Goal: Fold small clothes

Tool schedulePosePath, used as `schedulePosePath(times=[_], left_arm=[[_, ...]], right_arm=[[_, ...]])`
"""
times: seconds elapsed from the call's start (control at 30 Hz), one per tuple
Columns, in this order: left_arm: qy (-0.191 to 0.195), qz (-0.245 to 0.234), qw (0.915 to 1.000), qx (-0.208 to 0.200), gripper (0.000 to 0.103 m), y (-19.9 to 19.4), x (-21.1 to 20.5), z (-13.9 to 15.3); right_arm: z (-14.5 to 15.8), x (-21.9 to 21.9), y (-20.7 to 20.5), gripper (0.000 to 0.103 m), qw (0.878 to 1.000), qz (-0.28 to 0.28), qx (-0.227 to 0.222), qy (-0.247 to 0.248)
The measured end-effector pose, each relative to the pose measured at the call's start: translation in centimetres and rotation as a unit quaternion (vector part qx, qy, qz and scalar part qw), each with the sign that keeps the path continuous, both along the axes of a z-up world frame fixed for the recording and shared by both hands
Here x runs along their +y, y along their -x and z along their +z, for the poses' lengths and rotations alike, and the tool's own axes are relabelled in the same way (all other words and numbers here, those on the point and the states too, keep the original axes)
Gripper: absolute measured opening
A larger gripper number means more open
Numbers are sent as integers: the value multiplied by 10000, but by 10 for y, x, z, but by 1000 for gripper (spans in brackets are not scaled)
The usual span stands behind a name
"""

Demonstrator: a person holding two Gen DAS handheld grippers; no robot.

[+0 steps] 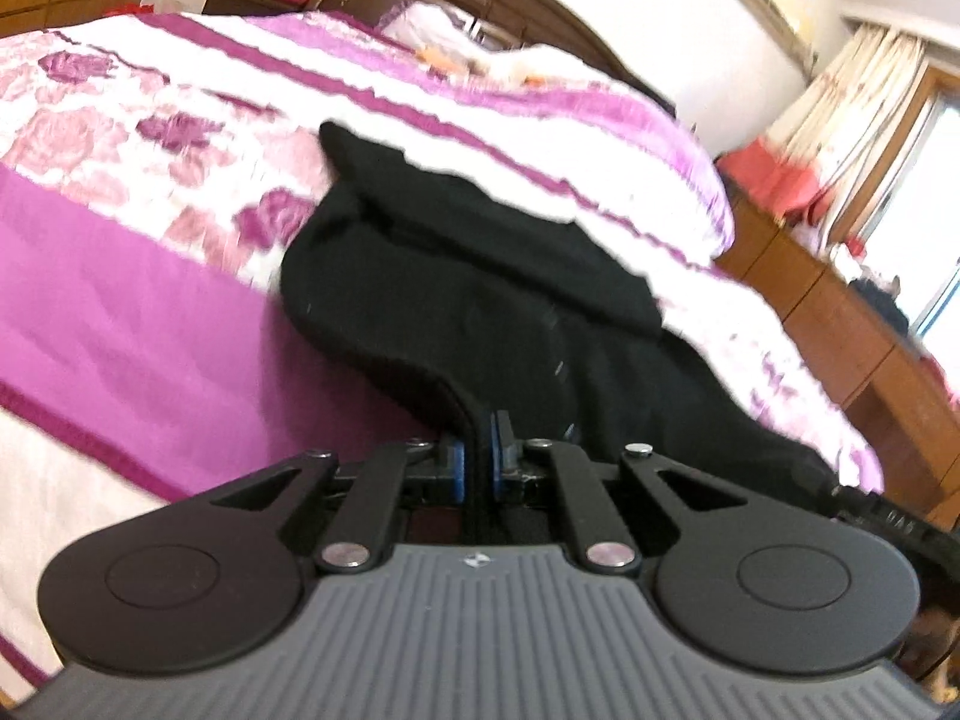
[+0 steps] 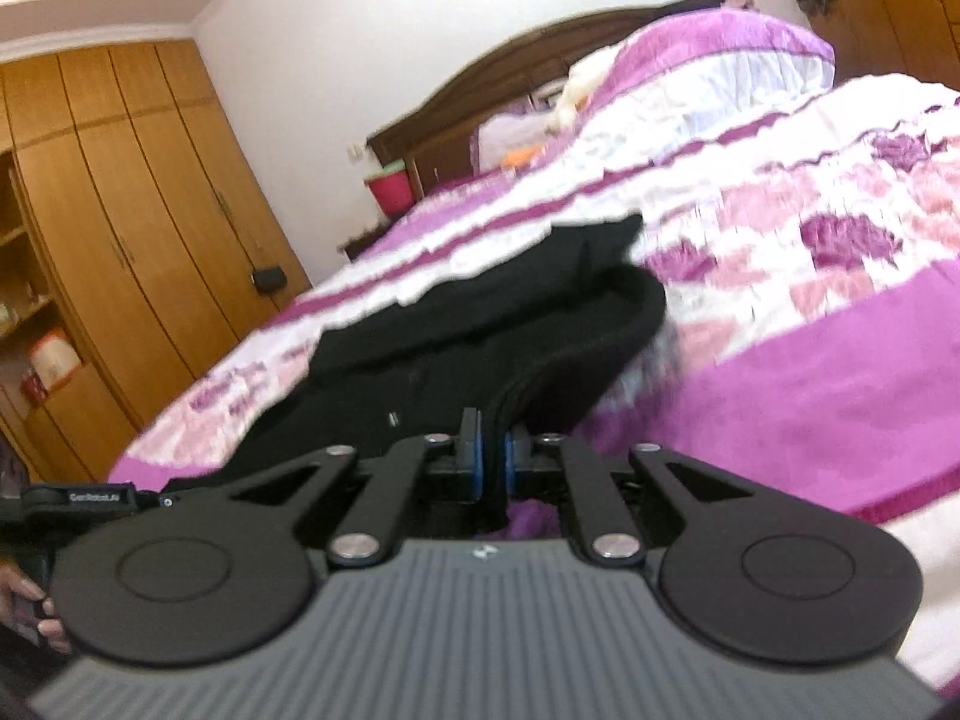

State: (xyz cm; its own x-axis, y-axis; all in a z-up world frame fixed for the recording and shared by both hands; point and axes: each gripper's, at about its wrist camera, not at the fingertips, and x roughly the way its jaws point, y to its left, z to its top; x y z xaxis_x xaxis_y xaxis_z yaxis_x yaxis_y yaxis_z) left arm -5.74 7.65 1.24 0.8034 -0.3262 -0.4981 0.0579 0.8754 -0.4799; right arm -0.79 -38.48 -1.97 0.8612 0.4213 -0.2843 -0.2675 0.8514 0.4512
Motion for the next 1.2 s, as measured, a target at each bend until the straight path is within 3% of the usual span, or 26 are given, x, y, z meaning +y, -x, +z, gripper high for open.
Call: schedulePosePath(times=[0.27,0.57,0.73,0.93,1.2], left_arm=[[252,368,9979,-471,8,-23,3,40],[489,1171,9872,-969,8,-62,12,87],[472,1293,9835,-1175,8,-80,7,105],[327,1482,9796,-1317,8,-102,1,115],[236,1753,9769,-1201,8,-143,10,113]], right_arm=[[27,-6,-24,9,9973,-290,-454,-505],[60,-7,-64,9,9914,-632,-938,-665],[71,-3,-87,9,9887,-751,-1106,-678],[79,-1,-106,9,9849,-922,-1265,-734],[88,7,-143,9,9836,-963,-1306,-786]])
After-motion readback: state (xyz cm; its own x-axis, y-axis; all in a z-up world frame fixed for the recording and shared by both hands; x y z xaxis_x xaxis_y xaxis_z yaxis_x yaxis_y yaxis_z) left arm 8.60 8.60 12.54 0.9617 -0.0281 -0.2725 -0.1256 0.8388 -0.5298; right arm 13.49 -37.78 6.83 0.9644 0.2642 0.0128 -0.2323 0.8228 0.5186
